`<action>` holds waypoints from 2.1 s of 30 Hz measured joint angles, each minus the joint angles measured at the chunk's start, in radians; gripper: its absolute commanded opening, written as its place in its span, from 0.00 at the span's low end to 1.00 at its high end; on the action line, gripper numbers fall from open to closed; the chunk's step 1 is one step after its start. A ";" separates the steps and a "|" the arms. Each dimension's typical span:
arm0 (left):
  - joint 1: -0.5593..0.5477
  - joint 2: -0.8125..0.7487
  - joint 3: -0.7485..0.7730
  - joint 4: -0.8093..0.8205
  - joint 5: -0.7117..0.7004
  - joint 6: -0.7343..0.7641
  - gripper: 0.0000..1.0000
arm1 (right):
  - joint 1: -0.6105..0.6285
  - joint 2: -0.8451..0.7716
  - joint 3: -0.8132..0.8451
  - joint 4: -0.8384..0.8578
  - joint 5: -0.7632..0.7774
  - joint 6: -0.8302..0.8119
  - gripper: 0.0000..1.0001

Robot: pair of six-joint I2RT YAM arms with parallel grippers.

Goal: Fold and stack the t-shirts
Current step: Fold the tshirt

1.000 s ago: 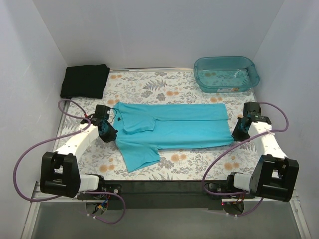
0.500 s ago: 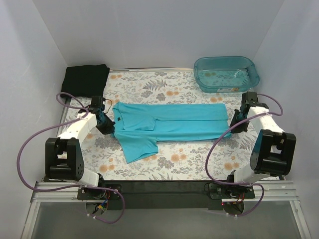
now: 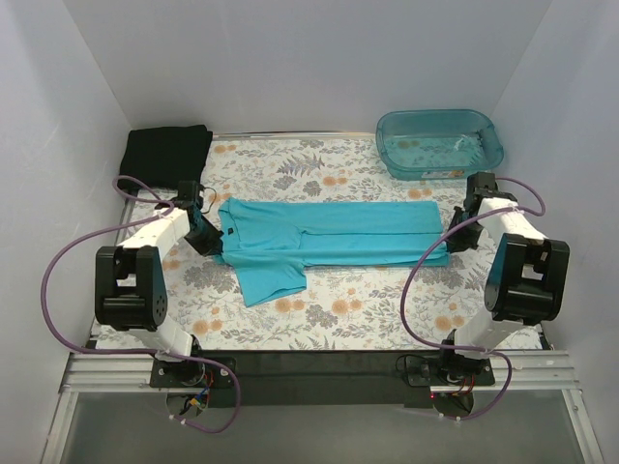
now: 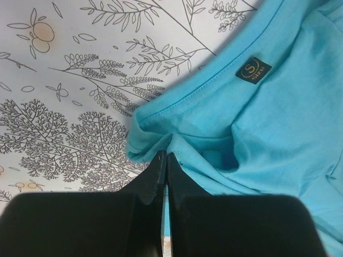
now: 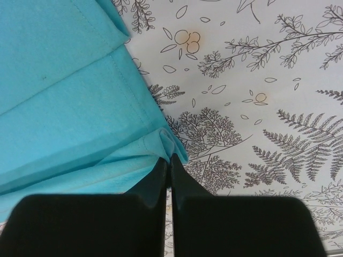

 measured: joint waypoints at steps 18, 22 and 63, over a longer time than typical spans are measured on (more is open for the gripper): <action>0.000 0.050 -0.006 0.075 -0.008 -0.018 0.27 | 0.000 0.082 -0.002 0.097 -0.002 0.028 0.33; 0.003 0.022 -0.008 0.096 -0.032 -0.011 0.52 | 0.007 0.055 -0.002 0.111 -0.002 0.028 0.38; -0.465 -0.362 -0.421 0.097 -0.088 -0.206 0.50 | 1.038 0.195 0.002 0.472 -0.297 0.170 0.39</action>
